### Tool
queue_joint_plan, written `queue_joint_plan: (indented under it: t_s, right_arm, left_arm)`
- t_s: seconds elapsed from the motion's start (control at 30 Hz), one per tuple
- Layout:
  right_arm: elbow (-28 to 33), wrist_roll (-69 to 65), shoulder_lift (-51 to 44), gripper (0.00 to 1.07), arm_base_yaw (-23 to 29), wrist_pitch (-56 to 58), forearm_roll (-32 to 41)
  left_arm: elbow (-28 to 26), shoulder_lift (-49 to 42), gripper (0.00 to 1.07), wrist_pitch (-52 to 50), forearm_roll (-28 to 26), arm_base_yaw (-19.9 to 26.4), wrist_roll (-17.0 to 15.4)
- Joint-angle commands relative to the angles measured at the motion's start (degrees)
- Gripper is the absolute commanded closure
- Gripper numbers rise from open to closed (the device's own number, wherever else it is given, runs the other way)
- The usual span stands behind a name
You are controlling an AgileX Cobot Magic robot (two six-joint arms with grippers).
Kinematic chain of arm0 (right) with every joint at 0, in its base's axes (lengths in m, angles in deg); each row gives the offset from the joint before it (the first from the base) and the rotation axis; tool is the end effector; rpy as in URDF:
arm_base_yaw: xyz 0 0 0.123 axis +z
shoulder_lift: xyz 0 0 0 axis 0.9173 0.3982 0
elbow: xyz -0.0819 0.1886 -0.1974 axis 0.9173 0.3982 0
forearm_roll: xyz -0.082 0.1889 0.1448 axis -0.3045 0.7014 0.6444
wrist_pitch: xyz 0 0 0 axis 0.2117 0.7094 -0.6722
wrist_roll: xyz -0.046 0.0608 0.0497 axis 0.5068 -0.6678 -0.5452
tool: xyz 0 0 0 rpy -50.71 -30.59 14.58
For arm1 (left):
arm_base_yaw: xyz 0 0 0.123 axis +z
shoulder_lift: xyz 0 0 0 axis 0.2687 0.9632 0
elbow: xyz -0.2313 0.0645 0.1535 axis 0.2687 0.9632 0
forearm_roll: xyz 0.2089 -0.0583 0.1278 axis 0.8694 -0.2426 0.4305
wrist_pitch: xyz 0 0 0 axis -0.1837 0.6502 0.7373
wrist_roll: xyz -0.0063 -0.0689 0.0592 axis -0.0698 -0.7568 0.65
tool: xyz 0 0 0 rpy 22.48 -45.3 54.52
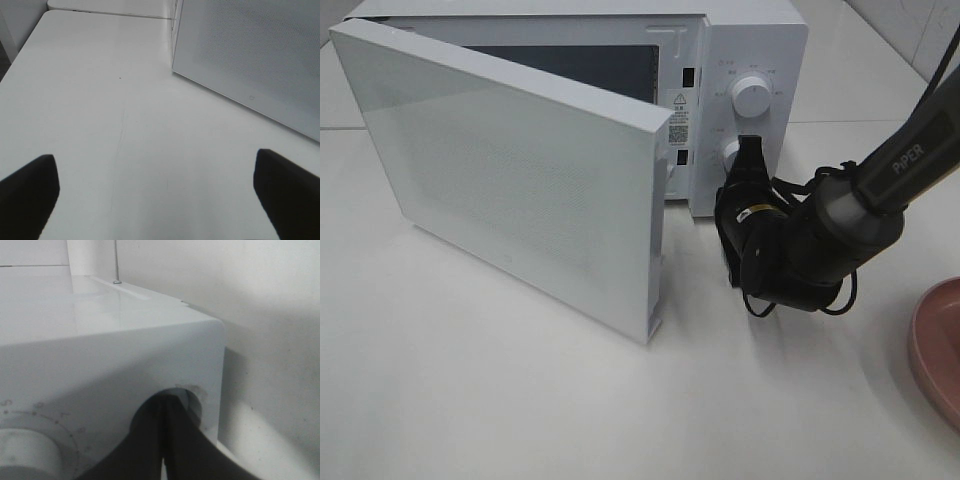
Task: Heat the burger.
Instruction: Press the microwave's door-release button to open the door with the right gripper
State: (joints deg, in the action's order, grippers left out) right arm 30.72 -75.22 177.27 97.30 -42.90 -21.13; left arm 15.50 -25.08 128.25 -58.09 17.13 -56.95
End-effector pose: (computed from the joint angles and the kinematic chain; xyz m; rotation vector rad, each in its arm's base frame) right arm 0.3534 0.1535 0.0795 1.4377 1.3779 1.0129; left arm -0.0087 -0.0049 0.2812 -0.0538 2.0393 -0.0712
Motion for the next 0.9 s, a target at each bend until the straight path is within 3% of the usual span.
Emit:
queue_joint_plan:
  t_s: [0.03, 0.33, 0.9]
  right_arm:
    - [-5.27, 0.46, -0.8, 1.07, -1.89, -10.43, -6.53]
    - [-4.93, 0.63, -1.55, 1.07, -1.83, -9.4, -6.65]
    - [4.53, 0.86, -8.94, 1.07, -1.72, 3.67, -10.03]
  left_arm:
    - [0.17, -1.32, 0.09, -0.86, -0.34, -0.06, 0.11]
    - [0.17, -1.32, 0.09, -0.86, -0.34, -0.06, 0.11]
    - [0.17, -1.32, 0.09, -0.86, -0.34, -0.06, 0.11]
